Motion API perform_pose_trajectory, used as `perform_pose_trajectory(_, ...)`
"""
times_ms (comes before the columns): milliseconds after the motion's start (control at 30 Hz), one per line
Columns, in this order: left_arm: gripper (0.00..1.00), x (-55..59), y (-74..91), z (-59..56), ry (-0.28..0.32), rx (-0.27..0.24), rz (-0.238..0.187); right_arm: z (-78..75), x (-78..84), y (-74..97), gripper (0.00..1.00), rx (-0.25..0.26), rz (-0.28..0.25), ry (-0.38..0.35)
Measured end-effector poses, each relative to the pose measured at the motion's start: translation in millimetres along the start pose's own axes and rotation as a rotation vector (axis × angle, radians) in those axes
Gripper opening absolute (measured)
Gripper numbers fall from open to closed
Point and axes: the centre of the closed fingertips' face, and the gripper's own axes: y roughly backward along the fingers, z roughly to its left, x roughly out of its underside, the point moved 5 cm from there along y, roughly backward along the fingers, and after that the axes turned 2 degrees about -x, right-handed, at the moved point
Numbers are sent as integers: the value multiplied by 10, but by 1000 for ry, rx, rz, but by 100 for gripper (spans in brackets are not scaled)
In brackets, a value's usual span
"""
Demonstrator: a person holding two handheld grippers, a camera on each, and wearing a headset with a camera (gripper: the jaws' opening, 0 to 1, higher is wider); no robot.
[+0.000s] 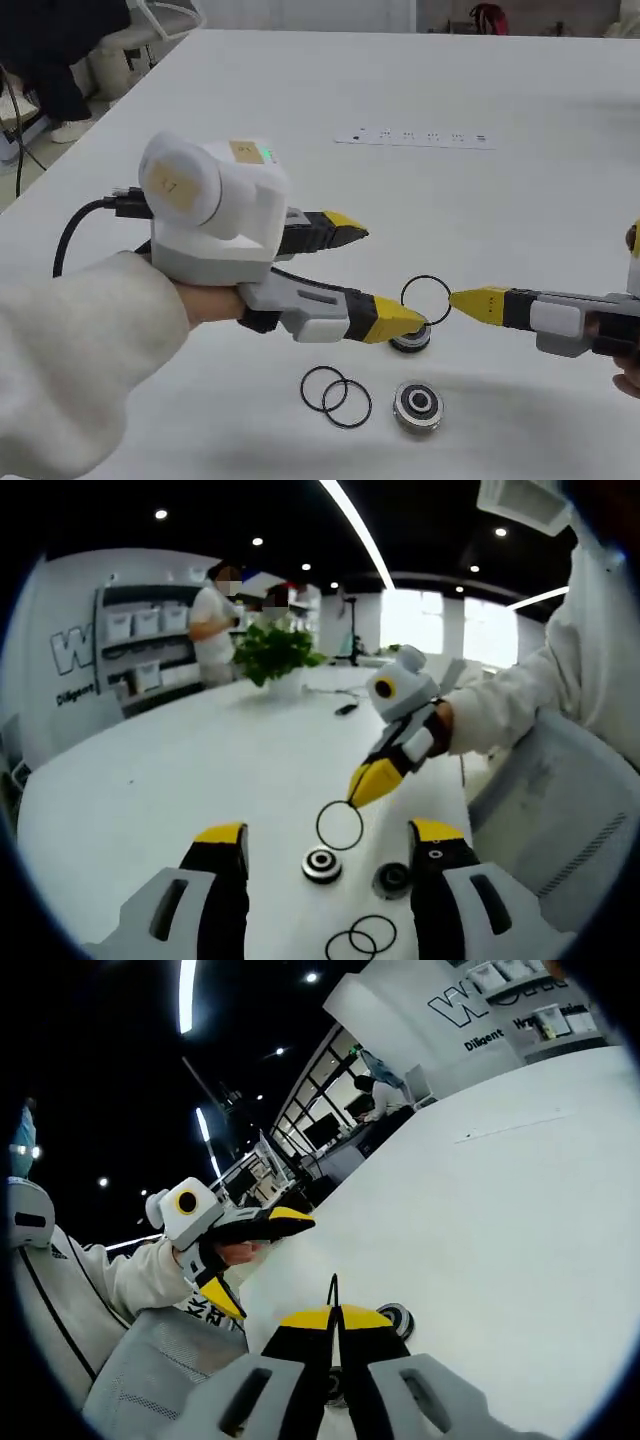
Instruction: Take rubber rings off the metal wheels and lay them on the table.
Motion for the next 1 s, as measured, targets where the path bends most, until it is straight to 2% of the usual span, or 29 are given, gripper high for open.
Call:
perform_pose_trajectory(167,73,-33,154,-22,19,-10,-9,87,-30,35,0,-2,5,20)
perform_pose_trajectory(433,81,-43,411,-21,11,-33,-19,215,-102,48,0,-11,14,52)
perform_pose_trajectory(700,87,29,742,21,-8,-77,-18,336,-152,13,0,-30,32,82)
perform_pose_trajectory(1000,91,129,1011,84,1,-125,-17,434,-149,-97,0,-63,68,99)
